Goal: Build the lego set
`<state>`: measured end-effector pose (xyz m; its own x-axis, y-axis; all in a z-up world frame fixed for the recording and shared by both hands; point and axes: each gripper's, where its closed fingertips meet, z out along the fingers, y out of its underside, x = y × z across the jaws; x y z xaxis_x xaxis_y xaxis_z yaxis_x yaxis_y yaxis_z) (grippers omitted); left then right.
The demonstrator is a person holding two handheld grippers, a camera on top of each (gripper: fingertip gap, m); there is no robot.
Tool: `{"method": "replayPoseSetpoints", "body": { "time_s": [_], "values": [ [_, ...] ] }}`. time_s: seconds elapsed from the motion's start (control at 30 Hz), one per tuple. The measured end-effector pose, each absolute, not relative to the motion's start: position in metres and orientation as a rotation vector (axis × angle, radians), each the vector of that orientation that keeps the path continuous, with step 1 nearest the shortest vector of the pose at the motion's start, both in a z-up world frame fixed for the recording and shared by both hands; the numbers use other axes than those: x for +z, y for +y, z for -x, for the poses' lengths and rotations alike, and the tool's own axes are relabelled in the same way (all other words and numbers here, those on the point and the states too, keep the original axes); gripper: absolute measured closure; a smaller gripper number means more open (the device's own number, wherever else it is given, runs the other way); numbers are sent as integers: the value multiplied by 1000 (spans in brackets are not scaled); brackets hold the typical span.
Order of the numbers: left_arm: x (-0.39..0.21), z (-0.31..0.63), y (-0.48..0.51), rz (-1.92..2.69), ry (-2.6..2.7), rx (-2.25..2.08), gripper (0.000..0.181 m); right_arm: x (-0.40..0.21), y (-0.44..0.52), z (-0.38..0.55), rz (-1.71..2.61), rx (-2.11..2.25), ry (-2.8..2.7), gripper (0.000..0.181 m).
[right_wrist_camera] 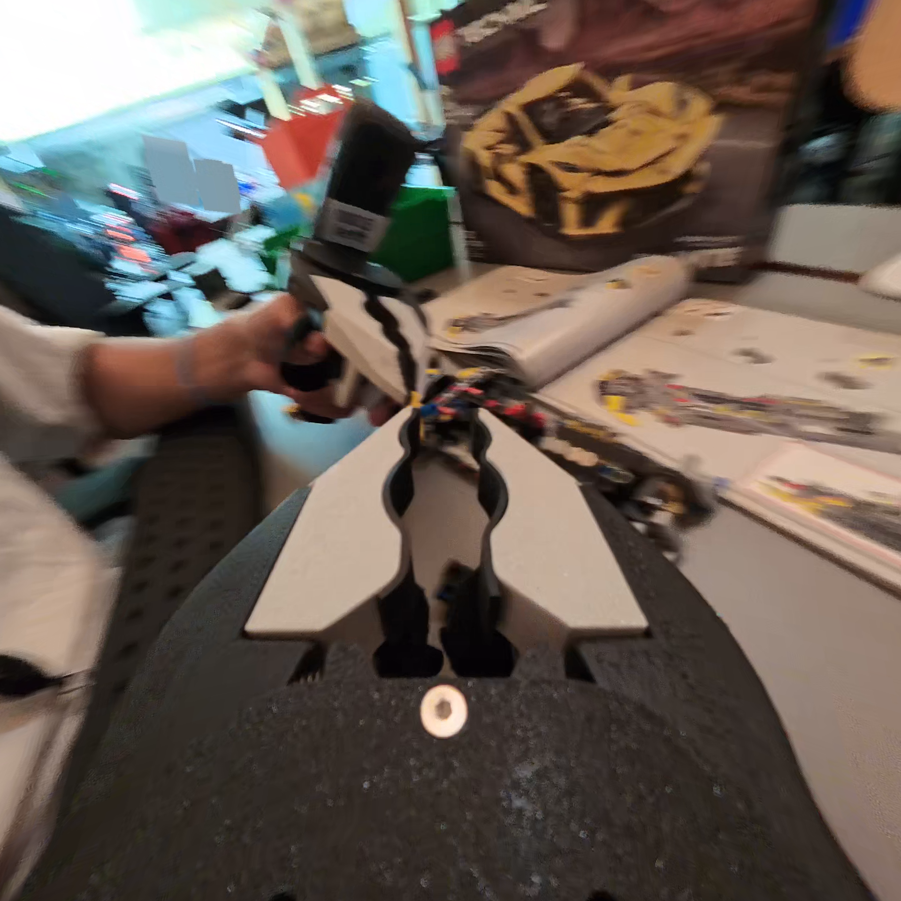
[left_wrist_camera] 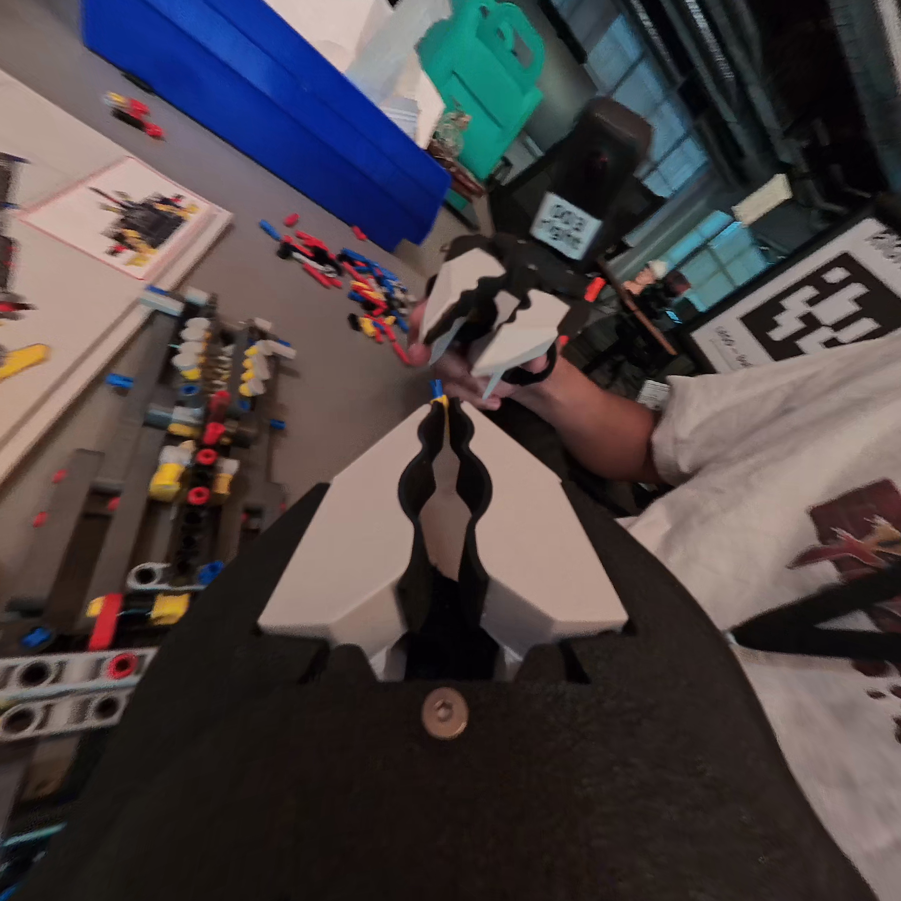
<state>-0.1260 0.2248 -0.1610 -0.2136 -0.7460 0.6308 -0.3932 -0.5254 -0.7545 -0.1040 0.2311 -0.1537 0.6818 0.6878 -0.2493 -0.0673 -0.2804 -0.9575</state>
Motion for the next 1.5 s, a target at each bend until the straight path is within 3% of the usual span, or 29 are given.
{"method": "replayPoseSetpoints", "body": {
  "time_s": [0.2, 0.73, 0.87, 1.1, 1.5],
  "values": [
    [-152, 136, 196, 1681, 1509, -1972, 181, -139, 204, 124, 1665, 1226, -542, 165],
    [-158, 134, 183, 1581, 1645, -1803, 179, -172, 188, 145, 1815, 1230, -719, 175],
    [-153, 127, 203, 1543, 1545, -1666, 172, -169, 218, 118, 1829, 1192, -467, 176],
    [-158, 124, 209, 1480, 1573, -1476, 177, -144, 254, 36, 1573, 1483, 210, 176],
    [-163, 123, 209, 1472, 1598, -1417, 177, -148, 258, 23, 1529, 1528, 322, 176]
  ]
}}
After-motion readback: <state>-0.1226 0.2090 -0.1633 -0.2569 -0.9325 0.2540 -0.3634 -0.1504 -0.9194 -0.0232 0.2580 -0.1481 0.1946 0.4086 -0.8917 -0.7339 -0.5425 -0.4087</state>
